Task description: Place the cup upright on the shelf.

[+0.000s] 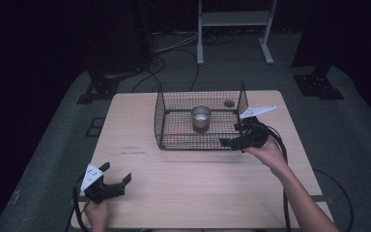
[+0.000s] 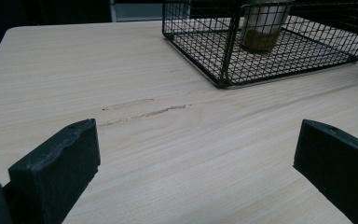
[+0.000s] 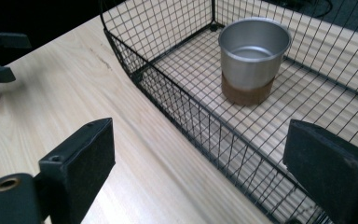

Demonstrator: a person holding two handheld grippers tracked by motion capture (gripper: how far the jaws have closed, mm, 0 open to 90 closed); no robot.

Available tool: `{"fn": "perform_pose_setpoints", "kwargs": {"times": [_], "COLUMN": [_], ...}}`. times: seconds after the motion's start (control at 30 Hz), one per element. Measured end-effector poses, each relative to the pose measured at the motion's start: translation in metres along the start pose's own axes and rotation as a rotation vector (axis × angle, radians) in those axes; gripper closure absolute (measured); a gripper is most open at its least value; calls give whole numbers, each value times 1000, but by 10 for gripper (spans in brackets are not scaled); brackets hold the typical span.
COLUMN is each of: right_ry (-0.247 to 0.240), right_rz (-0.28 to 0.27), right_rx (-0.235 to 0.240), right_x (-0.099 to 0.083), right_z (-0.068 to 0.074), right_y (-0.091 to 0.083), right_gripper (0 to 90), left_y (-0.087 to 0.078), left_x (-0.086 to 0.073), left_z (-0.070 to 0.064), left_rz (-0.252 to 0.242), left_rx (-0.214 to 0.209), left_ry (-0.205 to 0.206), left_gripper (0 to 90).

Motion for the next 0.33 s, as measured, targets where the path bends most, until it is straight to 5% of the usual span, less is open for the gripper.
{"fn": "perform_pose_setpoints", "kwargs": {"times": [0.33], "right_ry": [26], "right_rz": [-42], "right_rx": [36], "right_x": [-37], "right_z": [11], "right_y": [-6], "right_gripper": [83], "left_y": [0], "left_x": [0], "left_z": [0], "left_rz": [6], "left_rx": [1], "left_ry": [-4], "left_gripper": [0]}}
Point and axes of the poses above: each handheld gripper's, and its own axes: y roughly forward along the jaws, x roughly out of its top, z roughly to its left, the point moved 6 cm from there along y, roughly forward along the jaws, and after that the axes turned 3 degrees about -y, right-handed, at the moved point
